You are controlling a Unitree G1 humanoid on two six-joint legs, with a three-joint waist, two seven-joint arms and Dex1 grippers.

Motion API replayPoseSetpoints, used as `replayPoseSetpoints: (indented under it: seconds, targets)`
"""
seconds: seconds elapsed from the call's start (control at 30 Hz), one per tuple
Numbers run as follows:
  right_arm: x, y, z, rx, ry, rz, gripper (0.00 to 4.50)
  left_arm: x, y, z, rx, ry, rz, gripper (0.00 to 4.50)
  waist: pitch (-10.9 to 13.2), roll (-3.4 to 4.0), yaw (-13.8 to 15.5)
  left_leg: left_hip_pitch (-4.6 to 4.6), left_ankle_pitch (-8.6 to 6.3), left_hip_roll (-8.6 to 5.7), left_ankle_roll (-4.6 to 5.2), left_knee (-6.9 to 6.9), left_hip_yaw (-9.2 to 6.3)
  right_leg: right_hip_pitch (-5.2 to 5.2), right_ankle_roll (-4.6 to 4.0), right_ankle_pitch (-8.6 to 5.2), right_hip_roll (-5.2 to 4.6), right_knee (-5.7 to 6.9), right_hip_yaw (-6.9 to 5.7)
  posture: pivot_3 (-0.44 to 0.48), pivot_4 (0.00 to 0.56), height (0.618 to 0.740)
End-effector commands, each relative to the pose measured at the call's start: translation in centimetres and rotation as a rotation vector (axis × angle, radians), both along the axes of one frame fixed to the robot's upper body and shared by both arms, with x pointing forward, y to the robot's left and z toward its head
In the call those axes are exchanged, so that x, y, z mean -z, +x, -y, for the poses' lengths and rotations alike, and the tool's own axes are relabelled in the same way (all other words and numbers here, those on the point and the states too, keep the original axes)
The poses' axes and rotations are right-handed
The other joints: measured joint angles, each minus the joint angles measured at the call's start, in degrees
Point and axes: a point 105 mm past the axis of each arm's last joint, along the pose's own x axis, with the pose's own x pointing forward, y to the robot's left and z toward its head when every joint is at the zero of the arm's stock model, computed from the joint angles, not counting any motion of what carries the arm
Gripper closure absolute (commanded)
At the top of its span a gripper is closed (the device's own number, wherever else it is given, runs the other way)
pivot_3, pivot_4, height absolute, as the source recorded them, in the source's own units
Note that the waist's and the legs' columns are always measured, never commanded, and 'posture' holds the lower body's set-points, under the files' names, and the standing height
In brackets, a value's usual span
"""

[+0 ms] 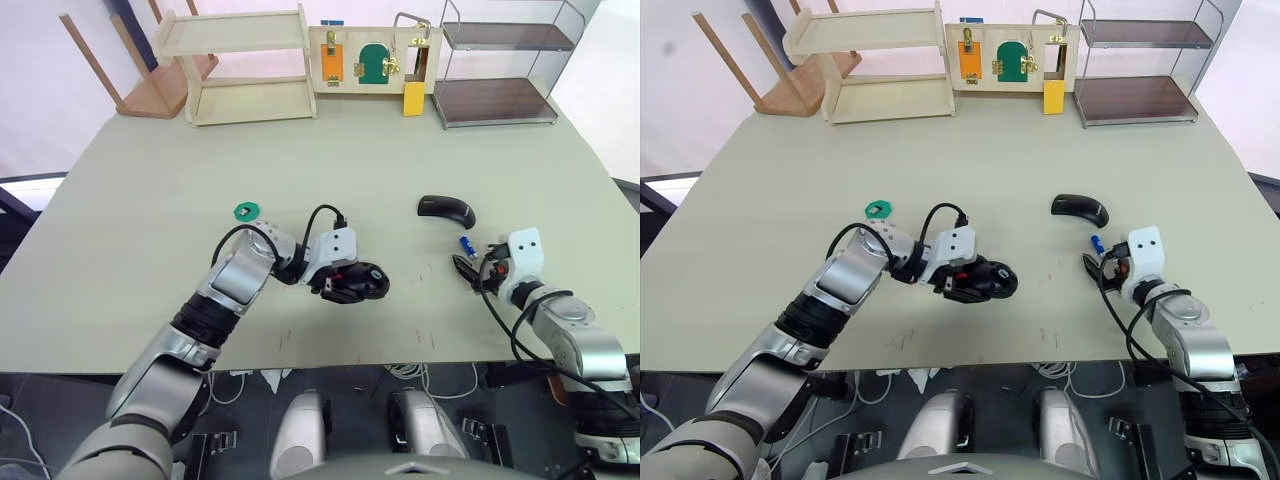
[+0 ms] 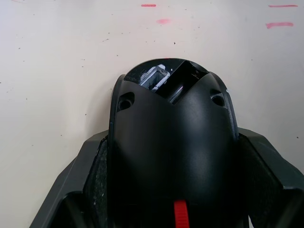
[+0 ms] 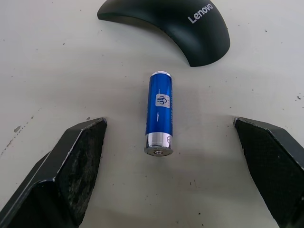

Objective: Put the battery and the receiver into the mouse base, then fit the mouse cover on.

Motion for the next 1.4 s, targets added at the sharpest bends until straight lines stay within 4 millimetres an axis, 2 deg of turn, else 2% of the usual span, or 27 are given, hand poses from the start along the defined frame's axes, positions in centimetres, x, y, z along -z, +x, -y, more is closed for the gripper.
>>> replayPoseSetpoints:
  seconds: [0.03,0.2,0.23,0.27,0.3,0.33,0.5,0.63,0.83,0.97,1.17,1.4]
  targets:
    - [-0.4,0.1,0.5,0.01,-0.066,0.028,0.86,1.3,-0.5,-0.5,-0.017,0.046,-0.04,1.57,0.0,0.0,0.0,0.0,0.0,0.0,0.0,0.0,0.0,0.0,0.0,0.0,0.0,0.0,0.0,0.0,0.15,0.74]
    - [-0.5,0.2,0.6,0.017,-0.059,0.03,3.02,1.2,-0.6,-0.4,-0.016,0.045,-0.047,1.57,0.0,0.0,0.0,0.0,0.0,0.0,0.0,0.0,0.0,0.0,0.0,-0.01,0.0,-0.02,0.0,0.0,0.15,0.74]
    - [-0.5,0.1,0.6,0.018,-0.06,0.03,3.15,1.2,-0.6,-0.4,-0.017,0.045,-0.046,1.57,0.0,0.0,0.0,0.0,0.0,0.0,0.0,0.0,0.0,0.0,0.0,-0.01,0.0,-0.02,0.0,0.0,0.15,0.74]
    - [-0.5,0.0,0.7,0.019,-0.06,0.03,3.85,1.2,-0.5,-0.4,-0.017,0.045,-0.045,1.57,0.0,0.0,0.0,0.0,0.0,0.0,0.0,0.0,0.0,0.0,0.0,-0.01,0.0,-0.02,0.0,0.0,0.15,0.74]
    - [-0.5,-0.1,0.7,0.022,-0.061,0.029,4.31,1.2,-0.5,-0.4,-0.018,0.044,-0.044,1.57,0.0,0.0,0.0,0.0,0.0,0.0,0.0,0.0,0.01,0.0,0.0,-0.01,0.0,-0.02,0.0,0.0,0.15,0.74]
    - [-0.6,-0.2,0.8,0.024,-0.061,0.029,4.41,1.2,-0.5,-0.4,-0.019,0.044,-0.045,1.57,0.0,0.0,0.0,0.0,0.0,0.0,0.0,0.0,0.0,0.0,0.0,-0.01,0.0,-0.02,0.0,0.0,0.15,0.74]
    - [-1.5,-0.6,1.1,0.011,-0.083,0.048,4.41,1.2,-0.6,-0.3,-0.016,0.045,-0.048,1.57,0.0,0.0,0.0,-0.01,0.0,0.0,0.0,-0.01,0.0,0.0,0.01,-0.01,0.0,-0.04,0.0,0.0,0.15,0.74]
    - [-3.1,-1.3,0.8,-0.089,-0.152,0.095,4.41,1.3,-0.7,-0.2,-0.009,0.048,-0.05,1.57,0.0,0.01,0.0,-0.02,0.0,0.0,0.0,-0.01,0.02,-0.01,0.01,-0.02,-0.01,-0.05,0.0,0.0,0.15,0.74]
    - [-4.4,-3.5,-1.3,-0.296,-0.17,-0.044,4.41,1.4,-0.6,-0.2,-0.004,0.059,-0.053,1.57,0.0,0.01,0.0,-0.01,0.0,0.01,0.01,-0.02,-0.02,0.0,0.02,-0.02,0.0,-0.06,-0.01,0.0,0.15,0.74]
    - [-5.3,-5.3,-4.4,-0.445,-0.102,-0.13,4.41,1.5,-0.7,-0.3,0.008,0.073,-0.05,1.57,0.0,0.01,0.0,-0.04,-0.01,0.01,0.01,-0.02,-0.02,-0.01,0.02,-0.03,-0.01,-0.1,-0.03,0.0,0.15,0.74]
    - [-5.9,-6.9,-8.7,-0.546,0.026,-0.263,4.41,1.5,-0.9,-0.2,0.008,0.08,-0.062,1.57,0.0,0.01,0.0,-0.05,-0.01,0.03,0.01,-0.03,-0.07,-0.01,0.01,-0.03,-0.01,-0.1,-0.06,0.0,0.15,0.74]
    - [-5.3,-7.3,-11.1,-0.589,0.03,-0.333,4.41,1.3,-0.8,-0.1,0.014,0.093,-0.065,1.57,0.0,0.01,0.0,-0.15,-0.01,0.02,0.02,-0.03,-0.12,-0.05,0.0,-0.02,-0.05,-0.16,-0.13,0.0,0.15,0.74]
